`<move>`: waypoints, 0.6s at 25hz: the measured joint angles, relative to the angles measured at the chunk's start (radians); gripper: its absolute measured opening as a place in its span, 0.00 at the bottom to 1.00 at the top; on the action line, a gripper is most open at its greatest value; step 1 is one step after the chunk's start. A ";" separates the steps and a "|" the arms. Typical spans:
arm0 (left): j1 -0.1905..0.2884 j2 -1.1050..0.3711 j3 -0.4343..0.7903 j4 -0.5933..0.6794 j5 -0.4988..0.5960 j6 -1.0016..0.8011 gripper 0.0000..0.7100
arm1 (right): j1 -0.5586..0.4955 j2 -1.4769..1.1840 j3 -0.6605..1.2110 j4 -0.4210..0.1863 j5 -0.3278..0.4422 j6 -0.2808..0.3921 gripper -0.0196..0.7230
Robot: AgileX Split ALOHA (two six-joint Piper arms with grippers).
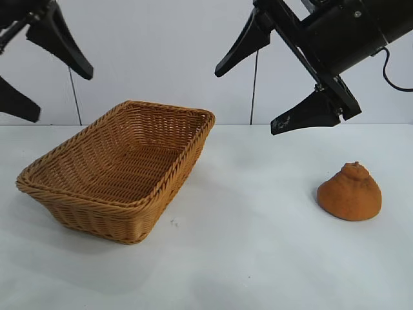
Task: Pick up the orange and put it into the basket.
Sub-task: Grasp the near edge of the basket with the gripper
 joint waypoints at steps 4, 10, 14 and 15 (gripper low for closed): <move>-0.051 -0.044 0.000 0.174 0.055 -0.320 0.77 | 0.000 0.000 0.000 0.000 -0.007 0.000 0.96; -0.197 -0.047 0.006 0.399 0.009 -0.784 0.77 | 0.000 0.000 0.000 0.000 -0.018 0.000 0.96; -0.213 -0.024 0.024 0.475 -0.052 -0.990 0.77 | 0.000 0.000 0.000 0.001 -0.021 0.000 0.96; -0.213 -0.007 0.024 0.476 -0.057 -1.010 0.77 | 0.000 0.000 0.000 0.001 -0.021 0.000 0.96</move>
